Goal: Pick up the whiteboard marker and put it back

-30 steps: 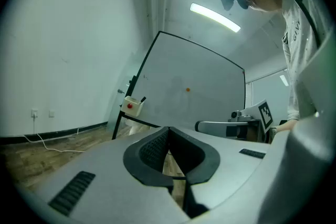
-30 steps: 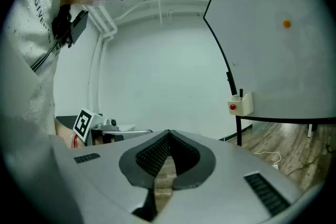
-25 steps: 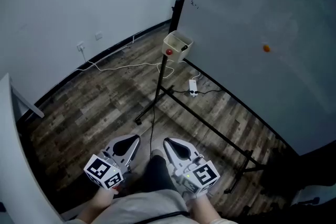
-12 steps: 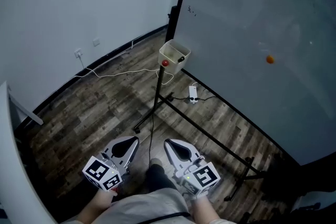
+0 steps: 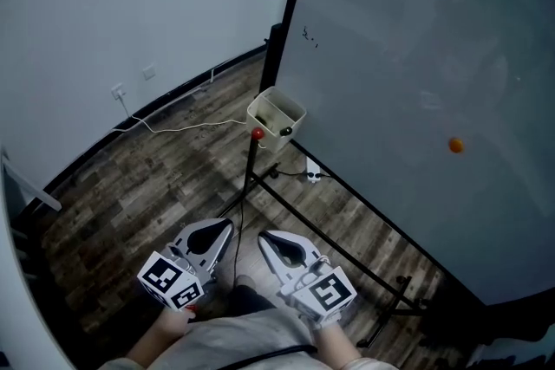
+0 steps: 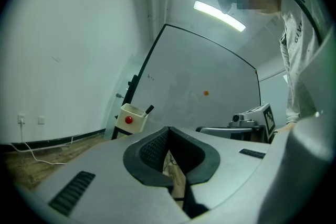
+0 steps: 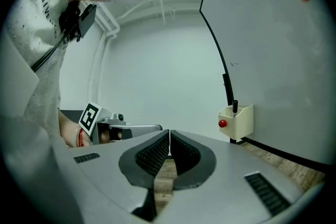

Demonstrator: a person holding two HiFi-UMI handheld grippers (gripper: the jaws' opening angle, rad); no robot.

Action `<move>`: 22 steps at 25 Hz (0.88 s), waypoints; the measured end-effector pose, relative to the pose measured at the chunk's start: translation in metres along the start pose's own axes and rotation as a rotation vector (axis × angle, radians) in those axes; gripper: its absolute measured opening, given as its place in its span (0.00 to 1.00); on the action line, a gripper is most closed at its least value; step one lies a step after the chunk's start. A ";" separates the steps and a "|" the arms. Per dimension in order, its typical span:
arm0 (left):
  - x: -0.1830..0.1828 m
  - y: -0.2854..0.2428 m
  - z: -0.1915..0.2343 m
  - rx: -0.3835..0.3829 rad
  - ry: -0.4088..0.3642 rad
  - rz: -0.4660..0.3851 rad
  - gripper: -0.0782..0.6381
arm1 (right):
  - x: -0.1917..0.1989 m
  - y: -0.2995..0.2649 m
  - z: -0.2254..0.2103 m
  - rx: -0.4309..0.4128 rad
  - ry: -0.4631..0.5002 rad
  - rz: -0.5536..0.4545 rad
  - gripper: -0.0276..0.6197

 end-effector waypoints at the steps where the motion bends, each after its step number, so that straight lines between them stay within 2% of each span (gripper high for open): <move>1: -0.003 -0.008 0.006 -0.003 0.000 -0.006 0.13 | -0.001 -0.004 -0.008 -0.005 0.007 0.003 0.07; 4: -0.005 -0.031 0.021 -0.011 0.007 -0.028 0.13 | -0.005 -0.015 -0.031 -0.008 0.045 0.009 0.07; 11: -0.011 -0.077 0.036 -0.020 0.007 -0.028 0.13 | -0.009 -0.038 -0.063 -0.032 0.045 0.021 0.07; 22: -0.007 -0.087 0.053 -0.075 0.016 -0.004 0.13 | 0.001 -0.054 -0.086 -0.071 0.015 0.044 0.08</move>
Point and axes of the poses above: the fingertips, and each gripper's own axes: y backward along the fingers, z to its left, x out of its underside, the point moved 4 cm from there along y, backward along the fingers, and after that the axes turned 3 degrees about z, right-handed, at the moved point
